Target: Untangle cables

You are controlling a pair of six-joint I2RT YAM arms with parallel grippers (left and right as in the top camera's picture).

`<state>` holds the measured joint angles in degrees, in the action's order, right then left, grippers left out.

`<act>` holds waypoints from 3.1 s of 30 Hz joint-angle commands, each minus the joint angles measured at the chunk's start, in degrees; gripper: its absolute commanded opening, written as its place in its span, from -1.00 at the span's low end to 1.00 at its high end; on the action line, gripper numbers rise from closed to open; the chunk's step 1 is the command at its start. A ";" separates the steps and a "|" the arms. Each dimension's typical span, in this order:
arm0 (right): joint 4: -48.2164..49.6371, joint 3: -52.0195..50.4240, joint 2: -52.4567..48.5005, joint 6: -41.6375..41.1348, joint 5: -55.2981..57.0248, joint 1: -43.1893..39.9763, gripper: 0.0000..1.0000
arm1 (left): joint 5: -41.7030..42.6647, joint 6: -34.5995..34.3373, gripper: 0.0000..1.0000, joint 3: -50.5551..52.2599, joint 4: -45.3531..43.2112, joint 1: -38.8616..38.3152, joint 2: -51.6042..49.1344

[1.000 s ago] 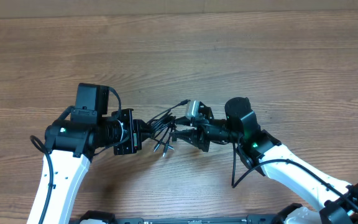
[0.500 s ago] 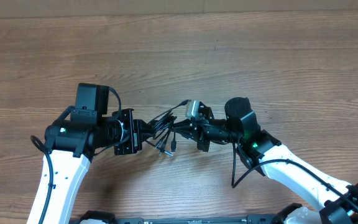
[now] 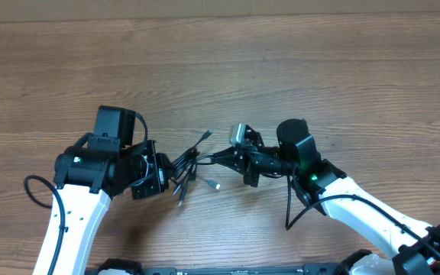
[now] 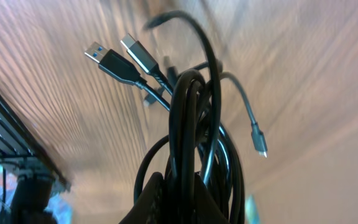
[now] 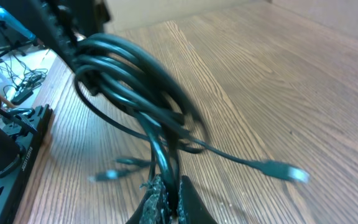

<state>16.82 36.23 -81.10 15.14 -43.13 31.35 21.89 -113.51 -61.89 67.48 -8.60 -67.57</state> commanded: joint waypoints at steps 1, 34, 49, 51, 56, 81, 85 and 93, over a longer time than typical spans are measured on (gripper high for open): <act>0.11 0.52 -0.04 -1.44 0.07 -2.05 -0.92 | -11.89 -5.29 -0.91 -1.18 3.06 0.83 -0.20; -3.69 0.52 -0.04 6.49 -10.93 -2.58 0.64 | -0.52 -5.84 -0.92 -1.18 -3.28 1.03 -0.20; -4.09 0.52 -0.04 9.16 2.62 3.67 0.46 | 5.42 -2.60 -0.92 -1.18 -3.78 -0.13 -0.20; -4.07 0.52 -0.04 9.16 2.62 3.69 0.41 | 5.51 -2.62 -0.92 -1.18 -4.31 -0.52 -0.20; -4.07 0.52 -0.04 9.16 2.62 3.69 0.33 | 5.66 -2.64 -0.91 -1.18 -6.64 -1.88 -0.20; -4.13 0.52 -0.04 9.14 3.04 3.67 -0.52 | 7.74 -3.32 -0.92 -1.18 -8.07 -3.98 -0.26; -4.09 0.52 -0.04 9.14 3.02 3.67 -0.74 | 7.65 -3.30 -0.91 -1.18 -8.07 -3.98 -0.26; -1.03 0.52 -0.02 8.68 -1.22 3.21 -0.92 | 0.52 -3.32 -0.91 -1.16 -6.82 -3.96 -0.26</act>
<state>14.59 36.23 -81.23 24.03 -41.19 34.68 26.17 -116.86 -61.93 60.20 -12.40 -67.59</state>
